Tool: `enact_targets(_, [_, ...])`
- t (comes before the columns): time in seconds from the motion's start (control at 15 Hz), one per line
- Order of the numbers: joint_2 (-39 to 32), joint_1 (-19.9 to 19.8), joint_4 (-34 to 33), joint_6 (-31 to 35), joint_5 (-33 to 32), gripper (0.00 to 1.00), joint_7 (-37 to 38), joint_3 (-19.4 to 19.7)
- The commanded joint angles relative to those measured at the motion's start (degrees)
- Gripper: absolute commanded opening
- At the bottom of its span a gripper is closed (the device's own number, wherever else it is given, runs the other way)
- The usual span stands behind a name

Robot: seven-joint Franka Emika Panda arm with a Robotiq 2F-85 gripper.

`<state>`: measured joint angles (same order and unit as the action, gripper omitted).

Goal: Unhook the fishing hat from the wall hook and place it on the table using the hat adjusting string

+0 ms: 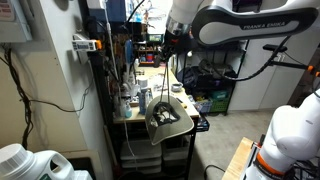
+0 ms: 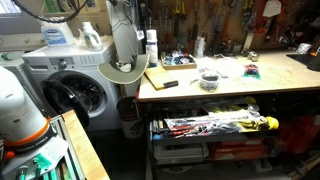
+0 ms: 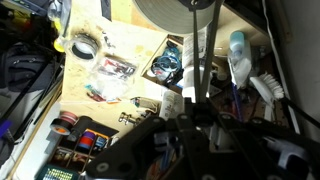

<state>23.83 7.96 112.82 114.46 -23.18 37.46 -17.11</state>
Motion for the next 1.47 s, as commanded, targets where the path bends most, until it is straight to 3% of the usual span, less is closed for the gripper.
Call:
enact_targets(0.0, [0.0, -1.3, -0.2, 0.0, 0.6, 0.04, -0.4, -1.0])
enact_targets(0.53, [7.0, -0.9, 6.5, 16.2, -4.3, 0.04, -22.1, 2.7])
enact_targets(0.8, [8.9, -3.2, 9.2, 18.2, -5.9, 0.04, -30.1, 4.7])
enact_targets(1.13, [9.7, -7.8, 11.9, 20.7, -12.2, 0.04, -31.4, 5.1])
enact_targets(1.4, [9.1, -11.1, 13.2, 27.0, -18.7, 0.04, -29.0, 5.6])
